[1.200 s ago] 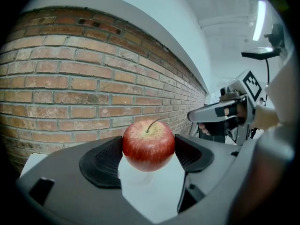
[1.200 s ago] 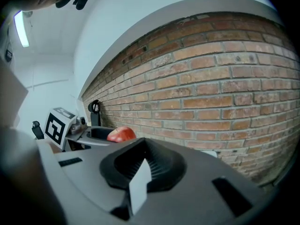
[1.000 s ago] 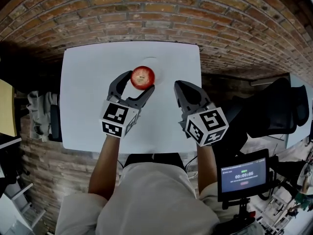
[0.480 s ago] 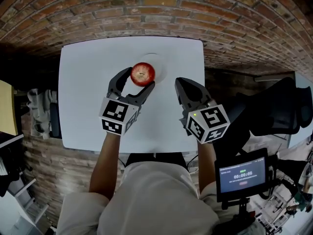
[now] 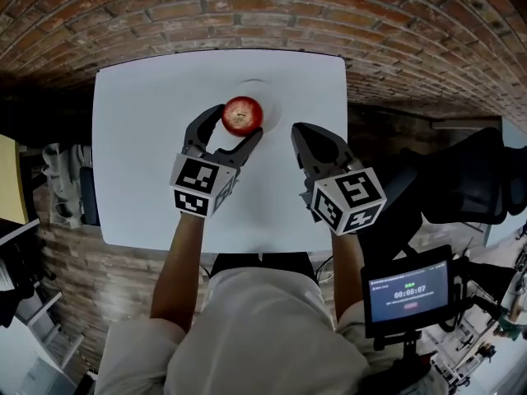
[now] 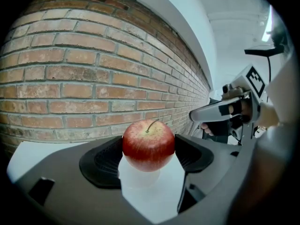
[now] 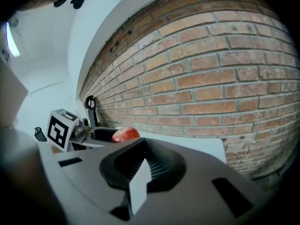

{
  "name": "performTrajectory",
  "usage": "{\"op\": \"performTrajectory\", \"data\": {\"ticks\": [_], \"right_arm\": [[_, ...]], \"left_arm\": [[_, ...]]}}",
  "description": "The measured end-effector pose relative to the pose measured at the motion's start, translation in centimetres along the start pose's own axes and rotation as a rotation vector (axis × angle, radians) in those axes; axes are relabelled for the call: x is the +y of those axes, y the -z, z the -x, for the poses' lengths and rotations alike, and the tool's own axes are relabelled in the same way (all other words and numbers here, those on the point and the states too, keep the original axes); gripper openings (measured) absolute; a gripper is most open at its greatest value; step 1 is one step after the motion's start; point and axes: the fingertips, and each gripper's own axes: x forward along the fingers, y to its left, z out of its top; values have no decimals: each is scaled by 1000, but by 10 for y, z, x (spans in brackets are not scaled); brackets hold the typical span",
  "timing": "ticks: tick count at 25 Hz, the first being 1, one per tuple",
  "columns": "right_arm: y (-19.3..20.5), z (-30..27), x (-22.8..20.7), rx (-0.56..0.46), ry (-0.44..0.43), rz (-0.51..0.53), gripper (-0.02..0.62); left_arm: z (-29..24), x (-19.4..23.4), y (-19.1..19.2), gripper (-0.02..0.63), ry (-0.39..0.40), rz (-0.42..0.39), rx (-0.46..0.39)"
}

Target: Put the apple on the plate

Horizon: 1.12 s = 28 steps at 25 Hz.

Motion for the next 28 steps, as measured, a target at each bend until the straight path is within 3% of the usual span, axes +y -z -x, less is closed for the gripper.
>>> {"op": "performTrajectory", "data": {"ticks": [28], "right_arm": [[29, -41, -20, 85, 0, -18, 3]], "left_arm": [[-43, 19, 34, 357, 12, 20, 47]]}}
